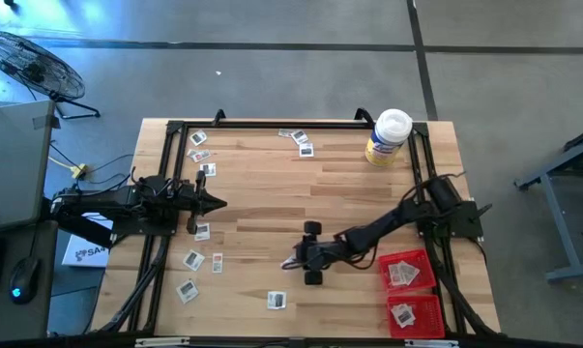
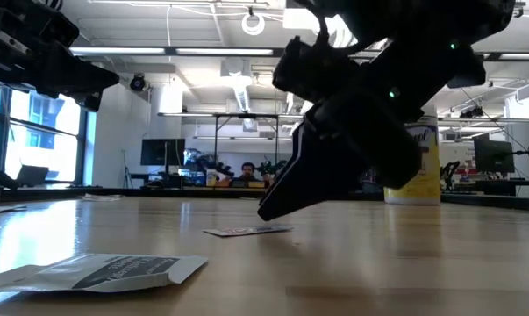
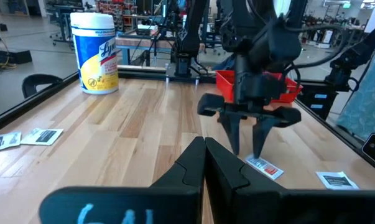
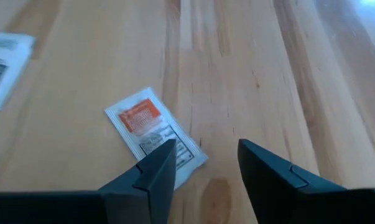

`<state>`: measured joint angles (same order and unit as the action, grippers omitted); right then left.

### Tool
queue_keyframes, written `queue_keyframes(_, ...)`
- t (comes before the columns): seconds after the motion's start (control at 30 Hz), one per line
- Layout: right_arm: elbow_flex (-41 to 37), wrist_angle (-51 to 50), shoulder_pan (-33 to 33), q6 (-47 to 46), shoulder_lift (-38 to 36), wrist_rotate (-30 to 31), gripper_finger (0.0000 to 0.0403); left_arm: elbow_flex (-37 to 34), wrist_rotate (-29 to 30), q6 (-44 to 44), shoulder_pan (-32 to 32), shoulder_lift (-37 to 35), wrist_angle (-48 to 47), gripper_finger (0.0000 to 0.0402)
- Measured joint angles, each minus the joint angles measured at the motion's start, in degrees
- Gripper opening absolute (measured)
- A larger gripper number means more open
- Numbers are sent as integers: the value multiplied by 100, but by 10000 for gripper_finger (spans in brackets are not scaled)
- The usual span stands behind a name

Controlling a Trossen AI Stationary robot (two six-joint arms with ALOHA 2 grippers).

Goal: Pick & Place First Aid Supplies
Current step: Put the white ointment pack into the top red bin

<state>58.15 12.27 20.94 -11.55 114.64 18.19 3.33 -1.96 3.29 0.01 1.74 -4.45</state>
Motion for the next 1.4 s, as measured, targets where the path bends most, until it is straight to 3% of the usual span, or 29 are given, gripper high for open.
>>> queue_keyframes(0.2,17,383,-80,-38,293,-514,158,0,2,0,0,0,0,1)
queue_keyframes(0.4,33,275,-71,0,441,-269,130,1,0,0,0,0,0,1)
queue_keyframes(0.87,15,77,-150,-190,463,-52,12,1,1,0,0,0,0,1)
queue_keyframes(1.0,6,124,-152,-281,462,-15,3,2,2,0,0,0,0,1)
queue_keyframes(1.2,-35,-152,-91,-386,53,72,2,0,1,0,-2,0,0,1)
queue_keyframes(1.4,-22,-1216,155,-647,-970,15,1,0,2,0,-2,0,0,1)
